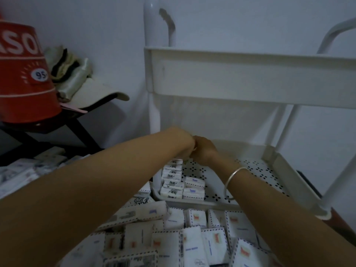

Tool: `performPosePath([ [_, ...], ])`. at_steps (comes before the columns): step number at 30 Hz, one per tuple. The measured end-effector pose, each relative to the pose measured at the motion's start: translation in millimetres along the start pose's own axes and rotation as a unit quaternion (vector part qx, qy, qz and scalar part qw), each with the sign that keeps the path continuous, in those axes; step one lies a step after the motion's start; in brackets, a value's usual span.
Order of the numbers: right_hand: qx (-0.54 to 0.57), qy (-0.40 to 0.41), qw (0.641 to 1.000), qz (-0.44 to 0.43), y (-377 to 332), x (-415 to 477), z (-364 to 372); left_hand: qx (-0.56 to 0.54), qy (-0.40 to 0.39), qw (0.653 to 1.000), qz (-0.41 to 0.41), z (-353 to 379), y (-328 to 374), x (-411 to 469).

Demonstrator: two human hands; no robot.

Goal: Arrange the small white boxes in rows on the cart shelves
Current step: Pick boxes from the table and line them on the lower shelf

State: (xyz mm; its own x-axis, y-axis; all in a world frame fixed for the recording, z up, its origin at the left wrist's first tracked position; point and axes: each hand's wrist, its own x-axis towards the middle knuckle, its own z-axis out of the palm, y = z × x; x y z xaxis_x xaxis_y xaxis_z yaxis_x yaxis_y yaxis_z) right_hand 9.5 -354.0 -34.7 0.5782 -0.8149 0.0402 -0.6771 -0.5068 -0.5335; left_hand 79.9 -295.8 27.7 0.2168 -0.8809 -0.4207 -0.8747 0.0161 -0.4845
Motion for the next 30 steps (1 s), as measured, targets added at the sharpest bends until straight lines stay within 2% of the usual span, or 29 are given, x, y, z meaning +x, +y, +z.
performPosePath([
  [3, 0.021, -0.052, 0.998, 0.002, -4.8, -0.7, 7.9, 0.014, 0.070, 0.997, -0.009, -3.3, 1.5, -14.2],
  [6, -0.026, -0.096, 0.995, 0.011, -9.1, 0.8, 14.4, 0.001, 0.135, 0.990, 0.028, -7.4, -5.0, -26.3],
  [13, -0.074, -0.116, 0.991, -0.006, -14.0, -5.5, 10.9, 0.005, 0.227, 0.972, 0.058, -8.3, -16.4, -48.5],
  [19, -0.013, -0.080, 0.996, -0.023, -16.4, -13.5, 13.3, -0.029, 0.296, 0.951, 0.088, -3.6, -21.1, -75.4],
  [26, -0.054, -0.012, 0.997, -0.055, -12.7, -38.2, -3.3, -0.098, 0.353, 0.921, 0.131, 13.8, -27.1, -113.4],
  [28, -0.089, -0.036, 0.994, -0.049, -9.7, -48.5, -8.7, -0.112, 0.356, 0.918, 0.135, 21.5, -28.1, -121.4],
  [30, -0.129, -0.119, 0.984, -0.016, -9.1, -61.2, -12.4, -0.132, 0.355, 0.915, 0.140, 30.6, -27.9, -127.9],
])
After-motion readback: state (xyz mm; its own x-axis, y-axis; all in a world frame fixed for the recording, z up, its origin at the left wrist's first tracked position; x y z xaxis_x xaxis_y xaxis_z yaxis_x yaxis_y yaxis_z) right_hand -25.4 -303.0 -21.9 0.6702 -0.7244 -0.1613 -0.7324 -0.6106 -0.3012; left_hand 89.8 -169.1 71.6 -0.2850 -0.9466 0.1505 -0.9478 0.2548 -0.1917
